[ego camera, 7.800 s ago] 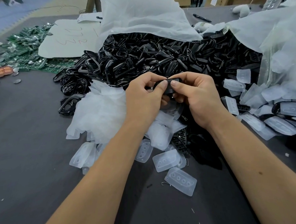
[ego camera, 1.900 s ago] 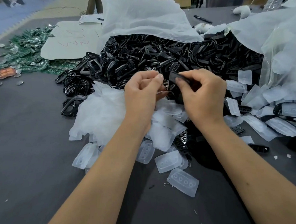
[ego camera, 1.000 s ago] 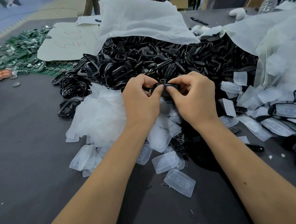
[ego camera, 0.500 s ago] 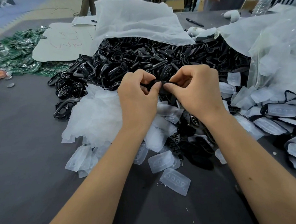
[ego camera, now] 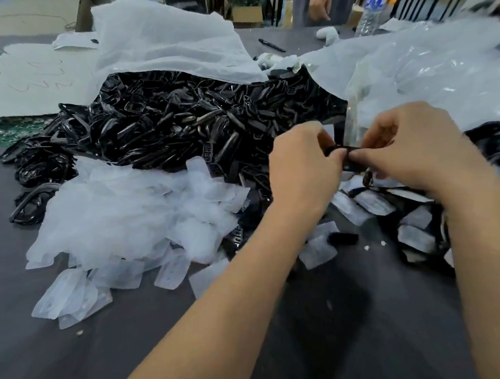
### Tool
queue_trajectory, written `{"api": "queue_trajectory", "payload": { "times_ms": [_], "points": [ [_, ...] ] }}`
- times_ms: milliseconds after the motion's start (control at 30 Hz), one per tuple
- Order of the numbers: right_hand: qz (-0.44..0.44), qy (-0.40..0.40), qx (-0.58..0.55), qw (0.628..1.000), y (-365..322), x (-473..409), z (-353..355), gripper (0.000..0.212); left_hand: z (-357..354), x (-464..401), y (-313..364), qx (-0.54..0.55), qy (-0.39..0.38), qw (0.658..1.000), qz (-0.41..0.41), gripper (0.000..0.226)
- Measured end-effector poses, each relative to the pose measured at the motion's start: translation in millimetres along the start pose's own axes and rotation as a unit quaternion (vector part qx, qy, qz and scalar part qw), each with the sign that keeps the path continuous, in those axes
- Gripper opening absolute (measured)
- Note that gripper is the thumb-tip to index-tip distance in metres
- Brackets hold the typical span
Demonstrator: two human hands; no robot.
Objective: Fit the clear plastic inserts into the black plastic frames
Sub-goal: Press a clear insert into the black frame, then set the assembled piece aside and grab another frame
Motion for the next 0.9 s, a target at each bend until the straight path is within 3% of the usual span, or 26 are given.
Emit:
{"api": "queue_trajectory", "payload": {
  "times_ms": [200,333,533,767,833,900],
  "points": [
    [-0.183,-0.019,0.096,0.978,59,-3,35,0.024,-83,4,42,-0.066,-0.105,0.992,-0.034,0.016],
    [-0.21,-0.035,0.09,0.973,56,-5,32,0.028,-86,7,41,-0.118,-0.09,0.985,-0.087,0.021],
    [-0.062,0.006,0.037,0.997,10,-10,10,0.024,-16,13,11,-0.105,-0.013,0.991,-0.078,0.022],
    [0.118,-0.146,0.04,0.981,-78,-4,-57,0.01,93,28,-57,-0.242,0.084,0.965,-0.054,0.009],
    [0.141,-0.127,0.022,0.981,-94,-5,-80,0.014,112,32,-73,-0.286,0.088,0.953,-0.039,0.01],
    [0.164,-0.067,0.008,0.984,-104,-5,-103,0.03,121,33,-86,-0.312,0.063,0.948,-0.022,0.019]
  ]
}}
Point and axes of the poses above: each hand's wrist, its own x-axis away from the middle knuckle, its own z-axis out of the back of the hand, y = z × x, the point moved 1 cm from there along -x, towards the middle knuckle, and after that the axes turned 8 degrees about -z, right-handed, at the moved point
